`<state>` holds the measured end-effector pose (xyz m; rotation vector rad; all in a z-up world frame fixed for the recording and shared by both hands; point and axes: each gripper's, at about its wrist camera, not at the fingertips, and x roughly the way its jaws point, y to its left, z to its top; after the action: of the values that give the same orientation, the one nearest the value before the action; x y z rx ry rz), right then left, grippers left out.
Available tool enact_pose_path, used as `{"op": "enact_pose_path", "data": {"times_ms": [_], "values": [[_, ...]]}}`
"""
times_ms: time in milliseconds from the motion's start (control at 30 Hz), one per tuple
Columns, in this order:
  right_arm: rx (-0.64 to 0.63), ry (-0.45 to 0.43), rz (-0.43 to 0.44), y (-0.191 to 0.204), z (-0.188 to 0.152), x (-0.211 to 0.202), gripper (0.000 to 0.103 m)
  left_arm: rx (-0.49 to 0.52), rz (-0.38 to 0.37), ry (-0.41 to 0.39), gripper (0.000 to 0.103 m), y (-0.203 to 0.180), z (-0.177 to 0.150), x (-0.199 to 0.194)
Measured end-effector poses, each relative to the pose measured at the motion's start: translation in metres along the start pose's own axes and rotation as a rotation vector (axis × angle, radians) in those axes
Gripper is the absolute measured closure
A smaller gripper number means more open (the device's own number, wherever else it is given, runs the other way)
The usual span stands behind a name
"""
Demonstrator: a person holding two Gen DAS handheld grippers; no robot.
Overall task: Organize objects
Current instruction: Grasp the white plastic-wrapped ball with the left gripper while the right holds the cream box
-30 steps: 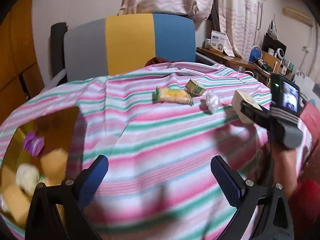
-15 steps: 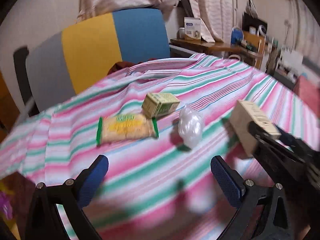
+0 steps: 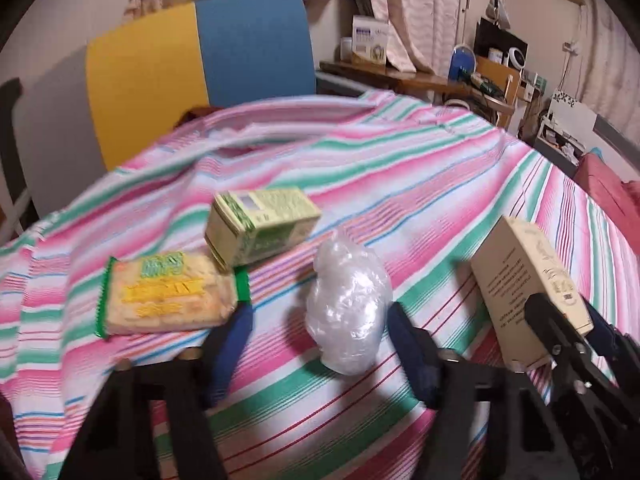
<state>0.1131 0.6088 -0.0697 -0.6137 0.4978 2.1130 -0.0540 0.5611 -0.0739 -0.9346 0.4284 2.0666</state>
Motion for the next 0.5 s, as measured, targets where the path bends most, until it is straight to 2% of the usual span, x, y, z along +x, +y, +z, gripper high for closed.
{"op": "enact_pose_path", "data": {"times_ms": [33, 100, 167, 333, 500], "values": [[-0.001, 0.0, 0.0, 0.0, 0.0, 0.0, 0.051, -0.002, -0.007, 0.013, 0.055, 0.001, -0.001, 0.002], [-0.001, 0.0, 0.001, -0.001, 0.0, 0.0, 0.051, -0.014, -0.016, 0.04, 0.064, 0.002, -0.003, 0.008], [-0.001, 0.003, 0.004, -0.001, 0.0, 0.0, 0.051, -0.027, -0.019, 0.023, 0.071, 0.004, -0.005, 0.004], [-0.007, 0.004, 0.001, 0.0, 0.0, 0.001, 0.051, -0.083, -0.006, -0.015, 0.072, 0.016, -0.014, -0.009], [-0.01, 0.005, 0.001, 0.0, 0.0, 0.002, 0.051, -0.121, 0.01, -0.091, 0.073, 0.026, -0.031, -0.038]]}}
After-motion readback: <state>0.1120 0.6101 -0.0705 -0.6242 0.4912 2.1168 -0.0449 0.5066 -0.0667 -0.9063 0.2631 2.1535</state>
